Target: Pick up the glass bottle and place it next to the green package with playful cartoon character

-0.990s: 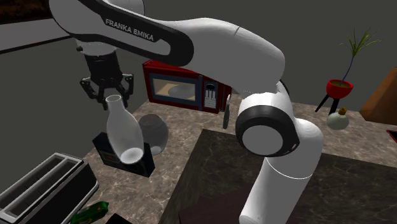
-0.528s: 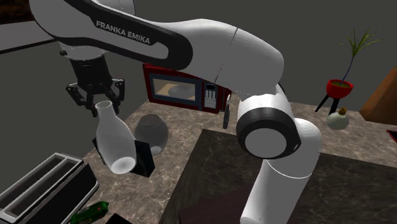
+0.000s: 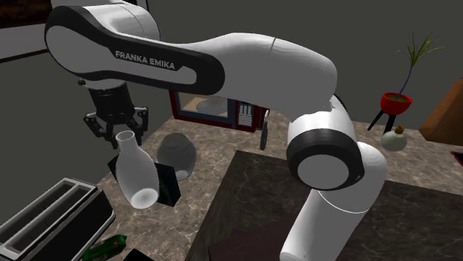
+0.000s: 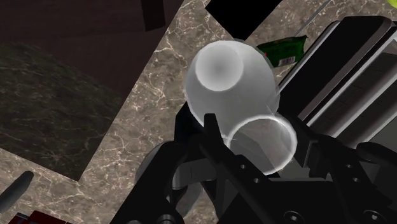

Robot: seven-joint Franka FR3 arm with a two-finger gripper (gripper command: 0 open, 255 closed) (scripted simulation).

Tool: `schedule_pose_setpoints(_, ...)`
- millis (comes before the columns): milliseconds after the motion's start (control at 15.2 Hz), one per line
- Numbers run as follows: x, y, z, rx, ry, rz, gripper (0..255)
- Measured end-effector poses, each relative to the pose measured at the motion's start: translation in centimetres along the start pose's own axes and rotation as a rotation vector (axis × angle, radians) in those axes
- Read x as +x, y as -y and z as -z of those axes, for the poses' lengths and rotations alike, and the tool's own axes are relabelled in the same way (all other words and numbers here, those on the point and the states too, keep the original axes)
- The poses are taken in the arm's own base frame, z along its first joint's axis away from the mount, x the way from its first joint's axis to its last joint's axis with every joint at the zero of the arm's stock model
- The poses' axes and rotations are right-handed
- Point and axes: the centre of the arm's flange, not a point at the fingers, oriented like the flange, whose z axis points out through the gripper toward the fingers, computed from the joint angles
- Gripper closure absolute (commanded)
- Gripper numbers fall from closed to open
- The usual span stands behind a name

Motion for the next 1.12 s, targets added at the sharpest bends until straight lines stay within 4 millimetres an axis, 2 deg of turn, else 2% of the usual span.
schedule_pose_setpoints(1122, -0.2, -0.2, -8.8, 0.000, 0.000, 0.000, 255)
